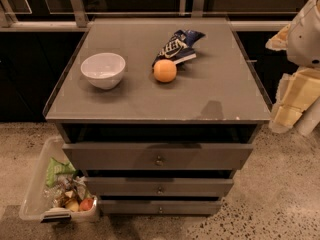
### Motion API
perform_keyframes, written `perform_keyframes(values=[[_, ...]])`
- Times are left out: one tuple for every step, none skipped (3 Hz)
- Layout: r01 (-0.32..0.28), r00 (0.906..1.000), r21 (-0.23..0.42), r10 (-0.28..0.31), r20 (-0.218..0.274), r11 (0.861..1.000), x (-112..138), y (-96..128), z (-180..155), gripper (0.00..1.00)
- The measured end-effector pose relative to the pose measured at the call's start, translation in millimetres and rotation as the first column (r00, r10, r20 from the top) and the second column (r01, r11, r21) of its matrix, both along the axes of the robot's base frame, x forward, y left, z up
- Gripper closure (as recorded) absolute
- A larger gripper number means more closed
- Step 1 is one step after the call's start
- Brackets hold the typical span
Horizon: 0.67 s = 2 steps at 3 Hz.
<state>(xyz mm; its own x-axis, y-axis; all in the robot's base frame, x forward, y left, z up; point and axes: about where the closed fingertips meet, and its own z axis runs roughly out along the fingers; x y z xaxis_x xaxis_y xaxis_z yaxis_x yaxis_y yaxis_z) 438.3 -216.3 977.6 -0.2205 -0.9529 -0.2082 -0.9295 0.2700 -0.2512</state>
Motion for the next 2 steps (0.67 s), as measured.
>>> perform_keyframes(values=[[0.0, 1.0, 0.0, 0.0, 0.0, 1.0, 0, 0, 0, 0.0], [-0.001, 0.9994, 0.034, 0.0, 0.035, 0.999, -8, -2, -15, 0.0]])
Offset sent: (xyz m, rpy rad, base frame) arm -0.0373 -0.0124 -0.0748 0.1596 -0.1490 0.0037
